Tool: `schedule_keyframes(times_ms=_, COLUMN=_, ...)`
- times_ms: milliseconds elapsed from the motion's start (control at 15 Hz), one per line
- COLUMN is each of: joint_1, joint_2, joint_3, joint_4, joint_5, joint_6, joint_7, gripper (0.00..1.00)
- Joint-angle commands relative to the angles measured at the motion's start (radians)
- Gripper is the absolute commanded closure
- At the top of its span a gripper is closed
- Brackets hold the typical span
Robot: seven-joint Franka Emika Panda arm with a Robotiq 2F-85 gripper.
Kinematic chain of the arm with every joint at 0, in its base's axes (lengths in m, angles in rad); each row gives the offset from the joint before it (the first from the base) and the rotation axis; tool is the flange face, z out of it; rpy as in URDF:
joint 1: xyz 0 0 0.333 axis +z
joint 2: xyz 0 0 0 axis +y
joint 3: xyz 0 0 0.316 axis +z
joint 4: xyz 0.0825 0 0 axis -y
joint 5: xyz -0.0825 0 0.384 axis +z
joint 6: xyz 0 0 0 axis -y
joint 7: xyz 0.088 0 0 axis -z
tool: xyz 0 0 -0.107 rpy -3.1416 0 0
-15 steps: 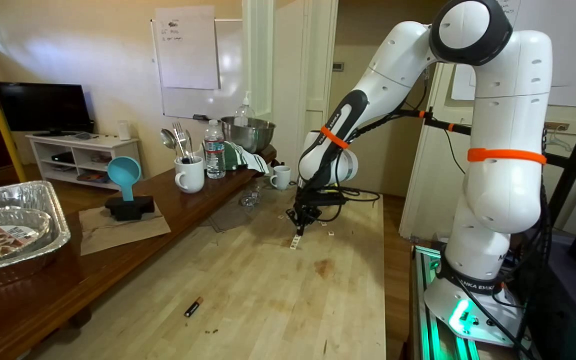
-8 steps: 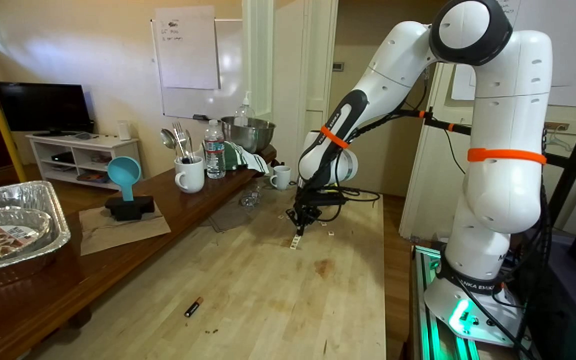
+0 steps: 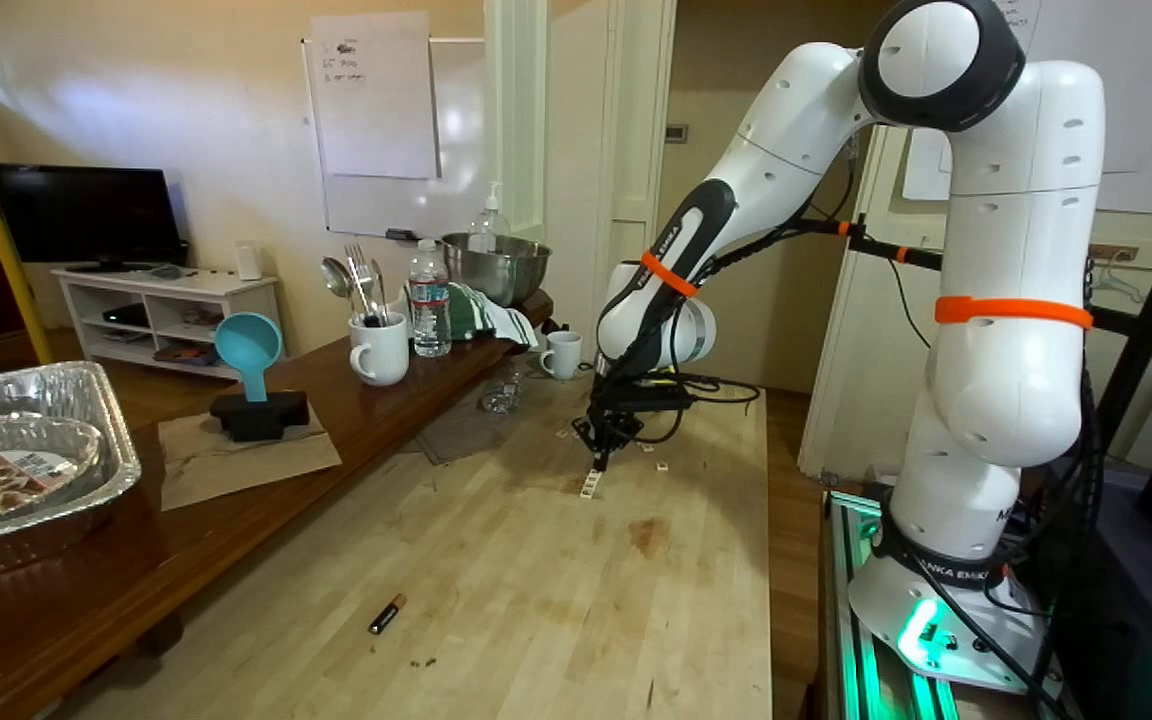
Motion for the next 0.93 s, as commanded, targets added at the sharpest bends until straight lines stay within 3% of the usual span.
schedule_keyframes(times_ms=0, joint_1=0.002, joint_2=-0.01, joint_3=0.0, joint_4=-0.012, joint_5=0.028, joint_6=-0.028, joint_7=-0.008, gripper=1.0)
schedule_keyframes(times_ms=867, joint_1=-0.004, joint_2=-0.137, joint_3=-0.006, joint_4=-0.042, joint_5=0.074, joint_6=-0.032, joint_7=-0.041, gripper=1.0)
